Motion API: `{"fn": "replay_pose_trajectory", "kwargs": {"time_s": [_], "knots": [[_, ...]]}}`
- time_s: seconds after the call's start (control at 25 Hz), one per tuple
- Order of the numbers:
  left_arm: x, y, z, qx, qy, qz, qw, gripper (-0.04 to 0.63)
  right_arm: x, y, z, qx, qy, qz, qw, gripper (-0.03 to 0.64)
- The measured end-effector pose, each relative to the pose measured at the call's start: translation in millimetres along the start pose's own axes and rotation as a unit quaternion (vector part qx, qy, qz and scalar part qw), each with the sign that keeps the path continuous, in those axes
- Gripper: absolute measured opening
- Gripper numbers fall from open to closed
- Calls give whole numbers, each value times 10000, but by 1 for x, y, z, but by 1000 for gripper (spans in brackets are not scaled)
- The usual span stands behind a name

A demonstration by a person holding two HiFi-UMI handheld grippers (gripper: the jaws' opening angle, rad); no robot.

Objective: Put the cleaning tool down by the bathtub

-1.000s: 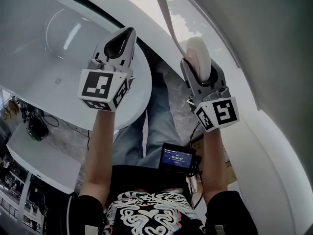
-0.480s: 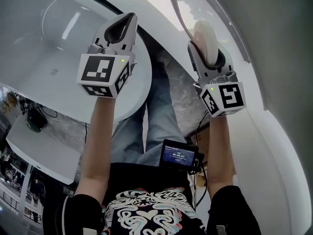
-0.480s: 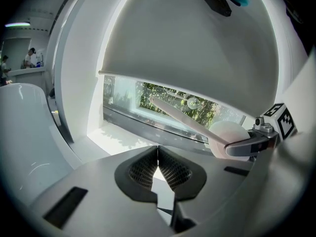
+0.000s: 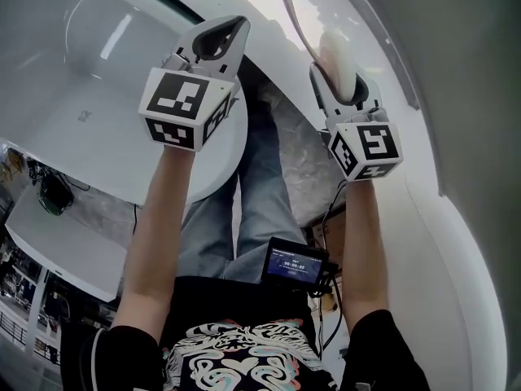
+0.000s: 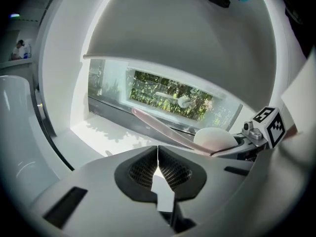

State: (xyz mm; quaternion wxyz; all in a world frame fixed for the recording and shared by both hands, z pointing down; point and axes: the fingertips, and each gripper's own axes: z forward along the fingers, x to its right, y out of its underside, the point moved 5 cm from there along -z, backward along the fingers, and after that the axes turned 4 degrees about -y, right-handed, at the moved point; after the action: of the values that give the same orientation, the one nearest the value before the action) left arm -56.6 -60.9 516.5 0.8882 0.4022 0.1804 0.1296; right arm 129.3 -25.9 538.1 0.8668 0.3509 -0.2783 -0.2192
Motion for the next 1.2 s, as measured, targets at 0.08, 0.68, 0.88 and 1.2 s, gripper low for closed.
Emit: {"fn": "replay_pose_trajectory", "kwargs": {"time_s": [0.08,0.68,0.88,1.2], "knots": [[2,2,4,-64,51,3,10000,17,3,2,4,-52,-23,-10,10000,196],[-4,20,40,-308,61,-300,9991,17,34,38,44,-646,110,-61,9978,196],[1,23,48,-342,213,-295,9988,17,42,48,63,-899,103,-213,9957,196],[-4,29,53,-352,179,-511,9979,17,52,53,75,-1098,367,-436,9923,196]]}}
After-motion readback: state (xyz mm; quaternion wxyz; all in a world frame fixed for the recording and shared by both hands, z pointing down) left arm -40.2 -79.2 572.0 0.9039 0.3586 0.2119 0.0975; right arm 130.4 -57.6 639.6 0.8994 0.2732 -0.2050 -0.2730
